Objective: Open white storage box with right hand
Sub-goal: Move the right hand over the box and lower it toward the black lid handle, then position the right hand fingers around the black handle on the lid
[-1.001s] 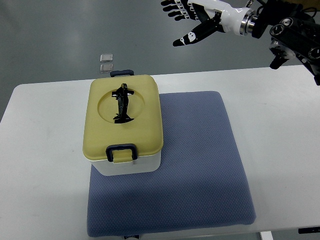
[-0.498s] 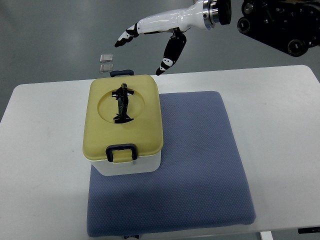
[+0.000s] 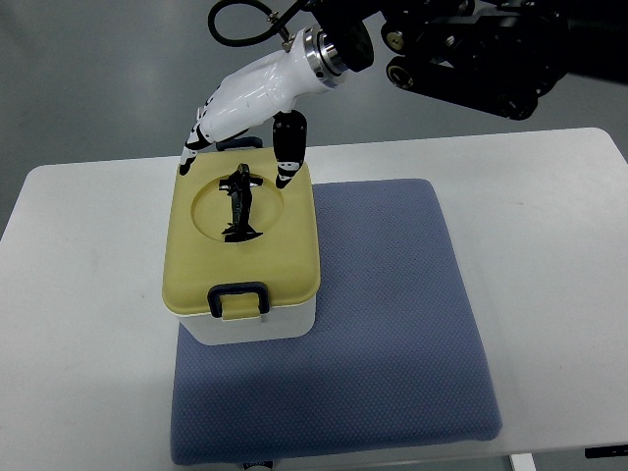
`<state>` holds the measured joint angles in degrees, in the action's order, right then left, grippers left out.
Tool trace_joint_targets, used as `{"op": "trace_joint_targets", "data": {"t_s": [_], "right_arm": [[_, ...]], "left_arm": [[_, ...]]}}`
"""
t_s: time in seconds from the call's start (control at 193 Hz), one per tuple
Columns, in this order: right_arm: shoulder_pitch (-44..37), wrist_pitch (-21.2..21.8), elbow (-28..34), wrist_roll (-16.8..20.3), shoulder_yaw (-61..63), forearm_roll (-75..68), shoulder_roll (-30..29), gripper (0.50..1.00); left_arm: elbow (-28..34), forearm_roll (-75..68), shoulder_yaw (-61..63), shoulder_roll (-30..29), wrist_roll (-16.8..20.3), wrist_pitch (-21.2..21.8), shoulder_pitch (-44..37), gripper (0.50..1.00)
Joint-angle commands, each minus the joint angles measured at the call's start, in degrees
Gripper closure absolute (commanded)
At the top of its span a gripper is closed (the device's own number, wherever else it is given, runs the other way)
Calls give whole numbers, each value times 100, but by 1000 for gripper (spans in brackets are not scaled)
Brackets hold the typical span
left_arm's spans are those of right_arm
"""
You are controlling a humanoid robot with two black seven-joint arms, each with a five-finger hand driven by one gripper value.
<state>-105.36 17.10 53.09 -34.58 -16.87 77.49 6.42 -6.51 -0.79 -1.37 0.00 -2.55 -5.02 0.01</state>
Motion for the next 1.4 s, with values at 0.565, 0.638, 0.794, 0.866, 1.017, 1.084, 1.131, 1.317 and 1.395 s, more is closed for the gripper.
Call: {"op": "trace_joint_targets", "data": {"t_s": [0.565,0.638,0.794,0.866,1.017,1.084,1.131,1.317,1.395], "right_arm": [[-117,-190,-150,12,-123,38,-352,587],[-117,-199,-159,3,-132,38,-352,587],[-99,-269,-159,4,-132,38,-370,587],[-82,-269,-159,12,-132,38,-370,587],[-46,-295,-159,4,-123,46,-379,589],[-29,-331,-159,12,-132,55,-379,589],[-29,-339,-168,12,-141,55,-379,589],[-2,-436,-185,4,-264,64,-405,591],[15,-445,-185,12,-264,64,-414,593]], "left_arm": [[0,-1,5,0,0,1,-1,500],[0,-1,5,0,0,1,-1,500],[0,-1,-3,0,0,1,-1,500],[0,-1,5,0,0,1,-1,500],[0,-1,5,0,0,1,-1,500],[0,-1,-3,0,0,1,-1,500],[0,-1,5,0,0,1,-1,500],[0,-1,5,0,0,1,-1,500],[0,-1,5,0,0,1,-1,500]]}}
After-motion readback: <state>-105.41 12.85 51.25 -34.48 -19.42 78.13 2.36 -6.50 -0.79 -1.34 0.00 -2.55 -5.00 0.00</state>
